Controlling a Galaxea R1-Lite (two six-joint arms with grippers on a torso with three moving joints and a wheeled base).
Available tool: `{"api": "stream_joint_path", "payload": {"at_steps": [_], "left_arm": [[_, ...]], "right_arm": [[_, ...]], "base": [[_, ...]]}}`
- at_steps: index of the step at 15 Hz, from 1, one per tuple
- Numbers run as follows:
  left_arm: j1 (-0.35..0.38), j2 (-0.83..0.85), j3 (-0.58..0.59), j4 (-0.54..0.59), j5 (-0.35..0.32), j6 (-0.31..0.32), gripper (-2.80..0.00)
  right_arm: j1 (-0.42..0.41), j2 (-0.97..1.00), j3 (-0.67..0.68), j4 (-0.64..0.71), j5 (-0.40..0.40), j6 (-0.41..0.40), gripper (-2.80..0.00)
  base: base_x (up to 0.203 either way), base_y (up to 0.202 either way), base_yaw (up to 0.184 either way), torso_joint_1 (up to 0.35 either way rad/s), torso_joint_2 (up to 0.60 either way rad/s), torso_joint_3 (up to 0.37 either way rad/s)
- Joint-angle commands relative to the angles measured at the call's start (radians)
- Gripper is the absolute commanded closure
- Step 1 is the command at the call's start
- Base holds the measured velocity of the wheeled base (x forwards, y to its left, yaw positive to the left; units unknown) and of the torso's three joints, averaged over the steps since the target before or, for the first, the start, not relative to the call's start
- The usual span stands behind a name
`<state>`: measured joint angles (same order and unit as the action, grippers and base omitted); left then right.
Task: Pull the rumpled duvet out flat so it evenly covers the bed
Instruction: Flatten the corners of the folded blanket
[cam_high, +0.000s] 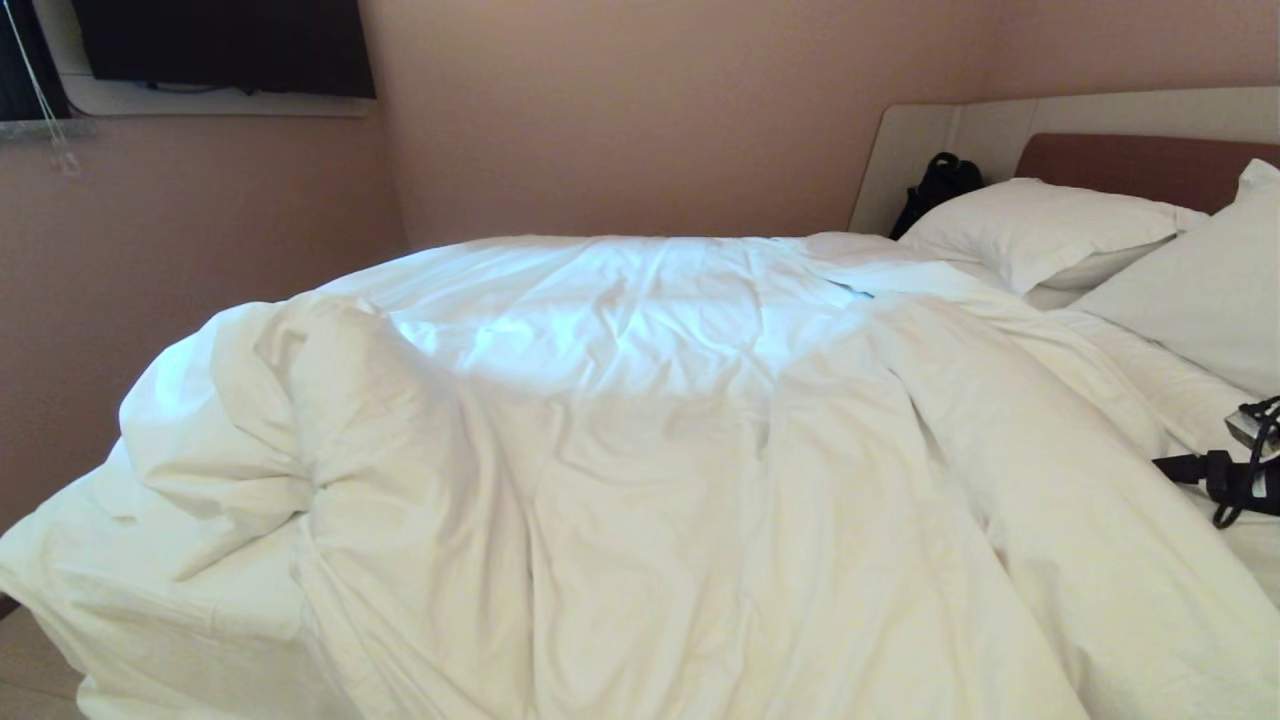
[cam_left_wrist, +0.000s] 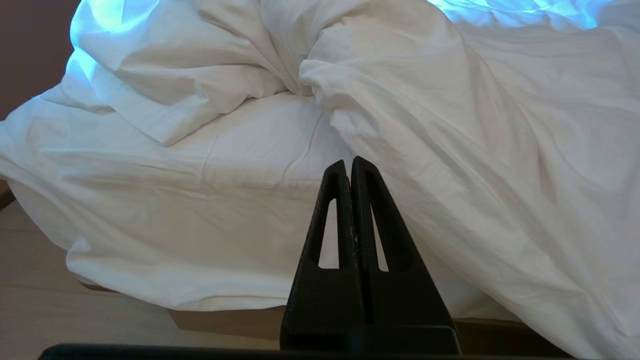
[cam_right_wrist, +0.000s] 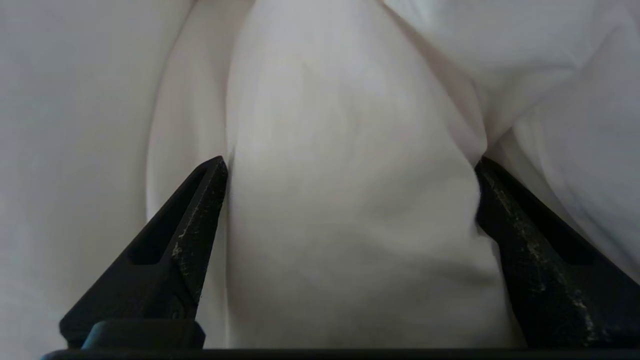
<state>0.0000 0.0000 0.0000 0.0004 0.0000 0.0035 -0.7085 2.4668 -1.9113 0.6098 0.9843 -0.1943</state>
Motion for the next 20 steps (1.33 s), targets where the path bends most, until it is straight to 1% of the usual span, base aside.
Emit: {"api": "stream_joint_path", "payload": {"at_steps": [1,4,6,9,10,11,12,14,18,20], "left_arm": [[0.0,0.001,0.0,0.0,0.0,0.0,0.0],[0.0,0.0,0.0,0.0,0.0,0.0,0.0],[0.0,0.0,0.0,0.0,0.0,0.0,0.0],[0.0,0.0,0.0,0.0,0.0,0.0,0.0],[0.0,0.001,0.0,0.0,0.0,0.0,0.0],[0.0,0.0,0.0,0.0,0.0,0.0,0.0],[0.0,0.0,0.0,0.0,0.0,0.001,0.0],[0.0,0.002,0.0,0.0,0.0,0.0,0.0],[0.0,0.0,0.0,0.0,0.0,0.0,0.0],[0.0,0.0,0.0,0.0,0.0,0.0,0.0]], "right_arm": [[0.0,-0.005,-0.002,0.025,0.008,-0.004,0.0],[0.0,-0.018,-0.005,0.024,0.005,-0.005,0.0],[-0.006,-0.063,-0.009,0.021,0.001,0.001,0.0],[-0.062,-0.162,-0.014,0.014,-0.015,0.011,0.0],[-0.083,-0.192,-0.018,-0.002,-0.019,0.026,0.0],[-0.099,-0.218,-0.021,-0.036,-0.03,0.058,0.0],[-0.112,-0.244,-0.021,-0.091,-0.064,0.095,0.0],[-0.127,-0.268,-0.022,-0.2,-0.182,0.157,0.0],[-0.134,-0.286,-0.024,-0.372,-0.398,0.214,0.0],[-0.135,-0.294,-0.025,-0.44,-0.477,0.244,0.0]], "base": [[0.0,0.0,0.0,0.0,0.0,0.0],[0.0,0.0,0.0,0.0,0.0,0.0],[0.0,0.0,0.0,0.0,0.0,0.0],[0.0,0.0,0.0,0.0,0.0,0.0],[0.0,0.0,0.0,0.0,0.0,0.0],[0.0,0.0,0.0,0.0,0.0,0.0],[0.0,0.0,0.0,0.0,0.0,0.0],[0.0,0.0,0.0,0.0,0.0,0.0],[0.0,0.0,0.0,0.0,0.0,0.0],[0.0,0.0,0.0,0.0,0.0,0.0]]}}
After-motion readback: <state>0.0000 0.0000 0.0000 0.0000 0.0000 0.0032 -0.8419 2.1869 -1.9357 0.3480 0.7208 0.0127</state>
